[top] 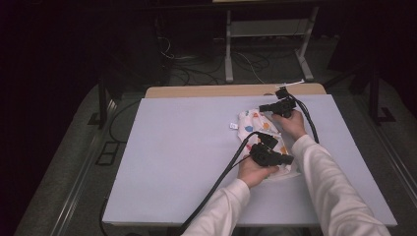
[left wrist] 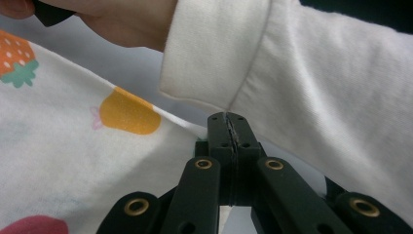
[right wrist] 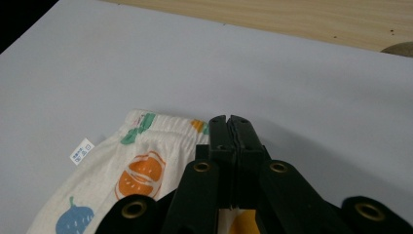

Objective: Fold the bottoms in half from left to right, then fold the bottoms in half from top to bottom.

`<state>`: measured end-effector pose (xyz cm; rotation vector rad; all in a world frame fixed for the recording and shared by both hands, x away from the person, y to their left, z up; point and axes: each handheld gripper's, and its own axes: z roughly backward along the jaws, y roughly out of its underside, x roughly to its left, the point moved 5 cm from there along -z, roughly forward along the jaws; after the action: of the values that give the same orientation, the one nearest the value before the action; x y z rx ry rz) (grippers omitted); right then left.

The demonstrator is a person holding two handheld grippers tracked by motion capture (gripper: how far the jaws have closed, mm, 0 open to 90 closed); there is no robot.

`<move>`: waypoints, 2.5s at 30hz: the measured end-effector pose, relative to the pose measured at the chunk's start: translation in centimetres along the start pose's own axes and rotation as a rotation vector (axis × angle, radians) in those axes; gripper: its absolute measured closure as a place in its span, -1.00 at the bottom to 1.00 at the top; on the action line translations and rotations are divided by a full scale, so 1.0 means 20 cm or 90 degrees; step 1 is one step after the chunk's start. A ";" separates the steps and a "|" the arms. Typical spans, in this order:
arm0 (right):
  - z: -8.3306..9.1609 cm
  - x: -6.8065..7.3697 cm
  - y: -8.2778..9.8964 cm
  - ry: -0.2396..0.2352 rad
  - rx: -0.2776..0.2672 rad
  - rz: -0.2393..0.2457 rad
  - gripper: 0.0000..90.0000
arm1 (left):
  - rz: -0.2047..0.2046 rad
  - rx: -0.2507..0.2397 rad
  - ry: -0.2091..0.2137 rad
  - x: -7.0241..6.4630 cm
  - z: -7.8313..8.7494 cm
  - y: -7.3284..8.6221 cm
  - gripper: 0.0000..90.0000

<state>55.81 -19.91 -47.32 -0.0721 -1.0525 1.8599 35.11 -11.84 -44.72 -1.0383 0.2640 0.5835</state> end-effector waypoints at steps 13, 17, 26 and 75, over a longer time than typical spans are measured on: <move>0.16 -0.04 0.02 0.059 -0.011 -0.037 -0.37 | 0.015 0.003 0.007 0.00 -0.13 0.00 0.99; 0.26 -0.06 0.02 0.063 -0.031 -0.036 -0.79 | 0.028 0.006 -0.001 0.01 -0.16 0.00 0.99; 0.40 -0.04 0.06 0.038 -0.054 -0.027 -1.00 | 0.024 -0.010 -0.029 0.01 -0.14 -0.01 -0.01; 0.58 0.10 0.19 0.007 -0.086 0.008 -1.00 | -0.050 -0.080 -0.203 0.33 0.47 -0.10 -1.00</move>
<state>46.78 -26.42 -41.86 -0.1693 -1.1711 1.7961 40.96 -2.21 -41.68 -1.0543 -0.0943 0.6903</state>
